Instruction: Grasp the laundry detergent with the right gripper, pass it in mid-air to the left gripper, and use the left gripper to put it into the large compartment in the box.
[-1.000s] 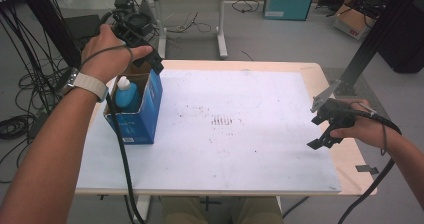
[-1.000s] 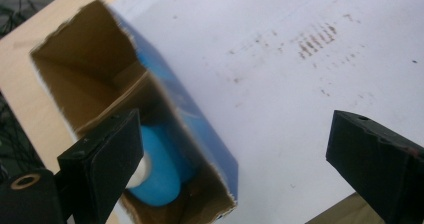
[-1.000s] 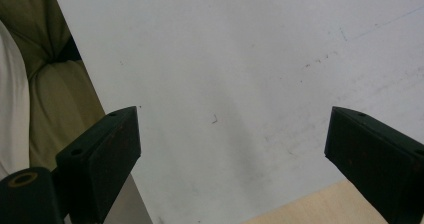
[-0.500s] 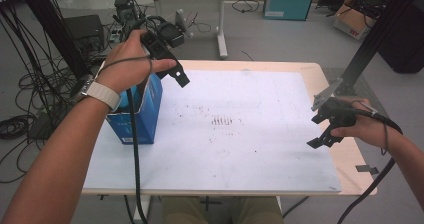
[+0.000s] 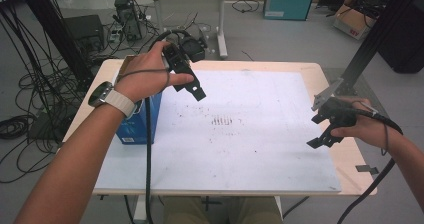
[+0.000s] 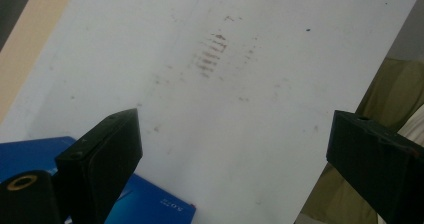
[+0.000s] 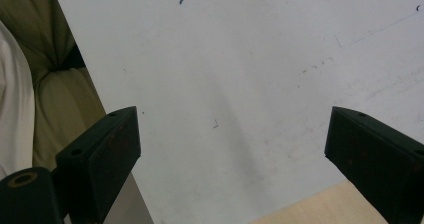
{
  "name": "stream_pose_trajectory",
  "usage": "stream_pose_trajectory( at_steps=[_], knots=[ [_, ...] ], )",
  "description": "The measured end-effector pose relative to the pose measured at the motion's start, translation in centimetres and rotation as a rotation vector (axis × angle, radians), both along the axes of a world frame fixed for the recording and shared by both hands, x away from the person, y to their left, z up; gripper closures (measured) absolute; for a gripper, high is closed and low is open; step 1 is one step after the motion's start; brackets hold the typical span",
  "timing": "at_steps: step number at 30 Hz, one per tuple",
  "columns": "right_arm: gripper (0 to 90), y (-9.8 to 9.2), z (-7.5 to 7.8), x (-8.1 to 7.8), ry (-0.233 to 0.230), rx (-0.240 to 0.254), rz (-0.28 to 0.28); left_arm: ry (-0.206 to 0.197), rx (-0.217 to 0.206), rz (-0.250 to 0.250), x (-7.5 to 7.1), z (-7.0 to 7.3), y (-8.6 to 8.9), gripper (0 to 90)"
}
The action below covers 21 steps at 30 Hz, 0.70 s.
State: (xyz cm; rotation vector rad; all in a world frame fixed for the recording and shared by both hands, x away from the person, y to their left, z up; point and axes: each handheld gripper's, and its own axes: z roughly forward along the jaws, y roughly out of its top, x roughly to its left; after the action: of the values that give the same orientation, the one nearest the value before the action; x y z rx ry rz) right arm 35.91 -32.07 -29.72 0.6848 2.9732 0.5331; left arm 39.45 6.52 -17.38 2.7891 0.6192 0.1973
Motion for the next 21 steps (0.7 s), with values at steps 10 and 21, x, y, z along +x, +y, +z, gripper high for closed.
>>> stream_pose_trajectory(
  at_steps=[10, 21],
  knots=[
    [7.5, 0.2, -0.2, 0.0, -0.003, 0.011, -0.003, 0.018, 0.004, -0.063, -0.8, -2.5, -2.1, 8.0],
    [7.3, 0.3, -0.1, 0.0, -0.004, 0.030, -0.005, 0.017, -0.017, -0.087, -0.8, -4.0, -3.5, 8.1]
  ],
)
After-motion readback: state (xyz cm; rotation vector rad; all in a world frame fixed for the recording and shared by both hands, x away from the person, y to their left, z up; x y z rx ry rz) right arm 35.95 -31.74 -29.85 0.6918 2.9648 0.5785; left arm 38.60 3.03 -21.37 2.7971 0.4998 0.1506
